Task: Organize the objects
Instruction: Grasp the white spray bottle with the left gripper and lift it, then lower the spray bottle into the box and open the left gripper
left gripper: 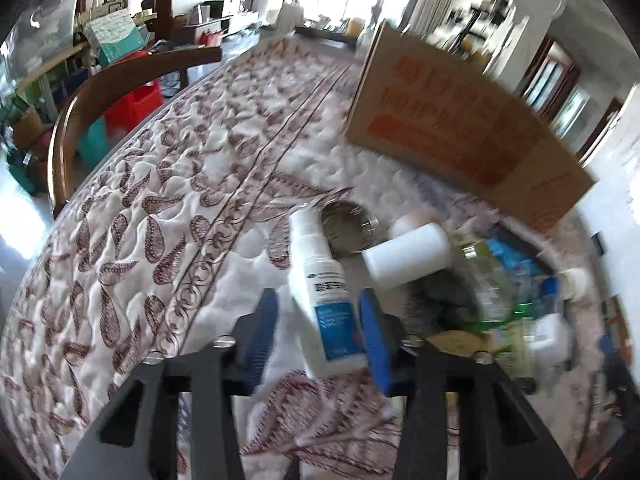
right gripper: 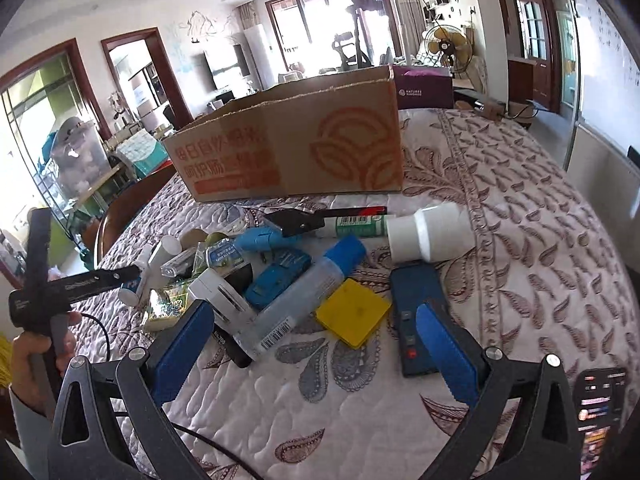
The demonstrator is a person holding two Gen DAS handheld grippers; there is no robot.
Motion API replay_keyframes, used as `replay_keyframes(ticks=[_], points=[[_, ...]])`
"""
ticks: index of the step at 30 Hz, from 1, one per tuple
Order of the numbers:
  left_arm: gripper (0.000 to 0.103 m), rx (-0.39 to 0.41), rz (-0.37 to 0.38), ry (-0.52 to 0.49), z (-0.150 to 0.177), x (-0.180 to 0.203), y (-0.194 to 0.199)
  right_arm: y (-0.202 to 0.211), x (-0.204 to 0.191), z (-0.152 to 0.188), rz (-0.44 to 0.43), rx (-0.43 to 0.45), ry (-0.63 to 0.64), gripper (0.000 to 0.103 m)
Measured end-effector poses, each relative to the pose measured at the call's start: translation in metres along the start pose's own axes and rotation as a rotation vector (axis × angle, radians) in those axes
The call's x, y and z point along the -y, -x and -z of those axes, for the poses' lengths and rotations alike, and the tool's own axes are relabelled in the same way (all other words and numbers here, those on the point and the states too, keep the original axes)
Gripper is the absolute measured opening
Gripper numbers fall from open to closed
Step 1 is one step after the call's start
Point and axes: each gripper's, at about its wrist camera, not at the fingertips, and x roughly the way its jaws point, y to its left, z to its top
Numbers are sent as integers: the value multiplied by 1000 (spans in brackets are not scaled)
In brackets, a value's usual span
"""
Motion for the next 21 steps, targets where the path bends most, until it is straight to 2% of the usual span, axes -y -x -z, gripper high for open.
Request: replay_keyframes(ticks=[1,2,3,4,5,6,8,9,11,13,14,16,18,19,21], points=[[29,-13,-23,-12,-1,2,-4,-1,0,1,-8,1,-1,43],[29,-14,-54,-38,-1,8,-5,-1,0,1,-15,3,1,49],[29,-25,-60,-48,-1,11,-3,-1,0,2,-15,9,6,43],[29,-26,-44,-43,-1,13,1,1,0,2,-11,21,14,46],[29,-5,-1,-31,-4,14,10,6,1,1,-7,39,19,43],[29,35,47,-18,-8,16,23,10,4,0,-2,59,17,43],[29,128,92,-28,-24,27,52,18,10,-1,0,96,-18,53],[29,167,92,-46,-33,35,61,21,12,-1,-8,110,-36,53],[29,248,102,-114,-61,59,79,23,11,-1,-6,121,-37,46],[29,289,104,-160,-92,82,82,25,6,-1,30,132,-12,43],[29,298,107,-186,-112,96,78,26,4,-1,52,141,1,46],[29,291,107,-208,-144,117,63,29,1,0,99,165,26,46],[29,243,71,-231,-177,140,33,33,4,0,151,199,31,40],[29,210,46,-226,-192,149,15,37,7,-1,177,215,21,46],[29,140,23,-215,-208,159,-14,41,21,-4,206,236,-22,46]])
